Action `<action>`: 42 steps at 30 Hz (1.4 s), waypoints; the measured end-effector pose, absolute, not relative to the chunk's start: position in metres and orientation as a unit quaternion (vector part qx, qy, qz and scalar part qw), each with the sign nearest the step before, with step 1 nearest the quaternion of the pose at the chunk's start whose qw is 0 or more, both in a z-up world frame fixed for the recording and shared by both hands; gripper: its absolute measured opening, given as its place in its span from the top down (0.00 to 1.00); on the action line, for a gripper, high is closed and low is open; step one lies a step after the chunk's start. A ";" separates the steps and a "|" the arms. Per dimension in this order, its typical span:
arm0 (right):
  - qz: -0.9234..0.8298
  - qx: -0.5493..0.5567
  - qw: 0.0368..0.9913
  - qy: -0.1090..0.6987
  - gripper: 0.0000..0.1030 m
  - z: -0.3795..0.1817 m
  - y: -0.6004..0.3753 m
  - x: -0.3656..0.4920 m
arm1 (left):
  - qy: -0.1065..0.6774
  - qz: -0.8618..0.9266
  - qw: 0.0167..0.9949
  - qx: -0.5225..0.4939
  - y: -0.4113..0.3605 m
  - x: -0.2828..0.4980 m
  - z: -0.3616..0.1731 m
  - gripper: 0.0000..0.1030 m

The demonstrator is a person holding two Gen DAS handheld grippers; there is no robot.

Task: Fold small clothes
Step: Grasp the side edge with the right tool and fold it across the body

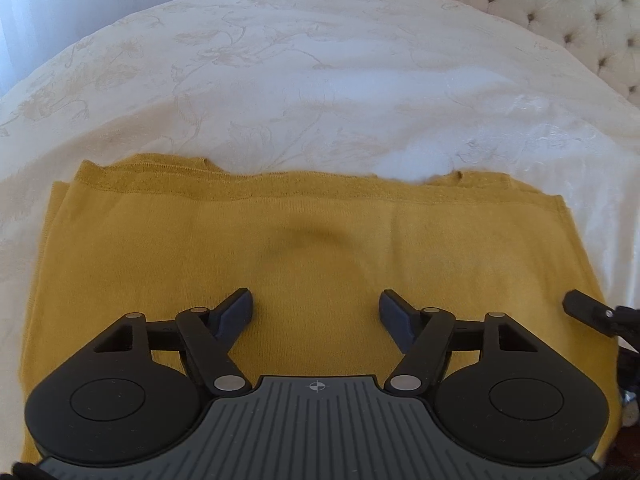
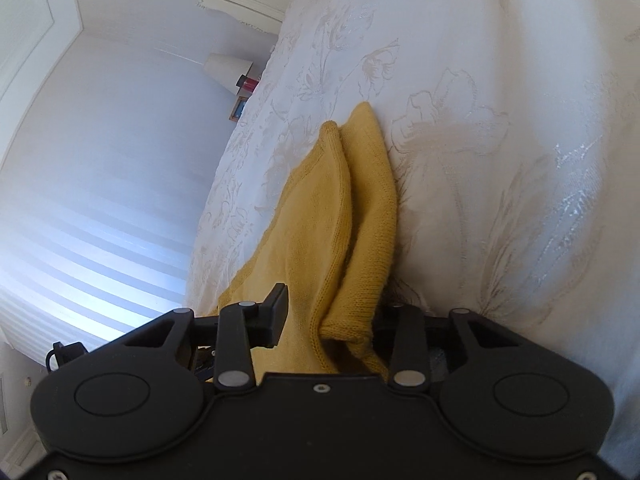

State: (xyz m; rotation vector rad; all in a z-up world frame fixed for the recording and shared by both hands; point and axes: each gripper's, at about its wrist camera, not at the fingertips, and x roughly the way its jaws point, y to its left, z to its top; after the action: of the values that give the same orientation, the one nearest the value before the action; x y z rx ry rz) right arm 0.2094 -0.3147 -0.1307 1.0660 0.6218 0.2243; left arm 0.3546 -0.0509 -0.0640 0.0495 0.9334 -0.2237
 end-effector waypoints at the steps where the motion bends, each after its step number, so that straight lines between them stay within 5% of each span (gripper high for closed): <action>1: 0.105 0.496 0.811 0.292 0.56 -0.130 -0.314 0.210 | 0.451 -0.116 0.885 0.024 -0.051 0.345 -0.063 0.33; 19: 0.083 0.422 0.847 0.312 0.56 -0.118 -0.298 0.211 | 0.399 -0.076 0.914 -0.002 0.047 0.236 -0.043 0.34; 26: 0.057 0.358 0.868 0.339 0.78 -0.101 -0.289 0.207 | 0.407 -0.044 0.912 -0.014 0.108 0.214 -0.041 0.35; 42: 0.034 0.171 0.904 0.391 0.82 0.034 -0.176 0.252 | 0.396 -0.088 0.912 -0.059 0.164 0.192 -0.063 0.35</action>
State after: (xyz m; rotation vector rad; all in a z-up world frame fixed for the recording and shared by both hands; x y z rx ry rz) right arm 0.2515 -0.1758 0.0344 0.3527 0.8079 0.0702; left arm 0.1918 0.1635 -0.0629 -0.1207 0.8158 -0.1814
